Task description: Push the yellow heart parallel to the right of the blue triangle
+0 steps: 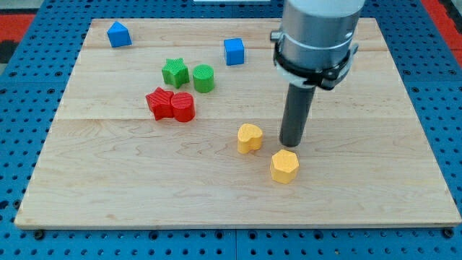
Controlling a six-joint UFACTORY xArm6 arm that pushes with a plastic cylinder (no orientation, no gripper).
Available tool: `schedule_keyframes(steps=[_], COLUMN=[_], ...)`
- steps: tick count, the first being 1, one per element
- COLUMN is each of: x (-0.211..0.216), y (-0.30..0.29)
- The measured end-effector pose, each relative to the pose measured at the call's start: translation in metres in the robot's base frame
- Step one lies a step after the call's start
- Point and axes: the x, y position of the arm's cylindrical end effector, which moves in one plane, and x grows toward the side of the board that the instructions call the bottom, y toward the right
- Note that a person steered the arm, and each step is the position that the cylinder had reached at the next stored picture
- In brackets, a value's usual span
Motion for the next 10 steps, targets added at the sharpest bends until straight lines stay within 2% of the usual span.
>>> schedule_keyframes(steps=[3, 4, 5, 6, 7, 8, 9, 10], x=[0.004, 0.025, 0.006, -0.039, -0.104, -0.12, -0.1, -0.056], y=[-0.022, -0.018, -0.068, -0.063, -0.063, -0.063, -0.078, -0.087])
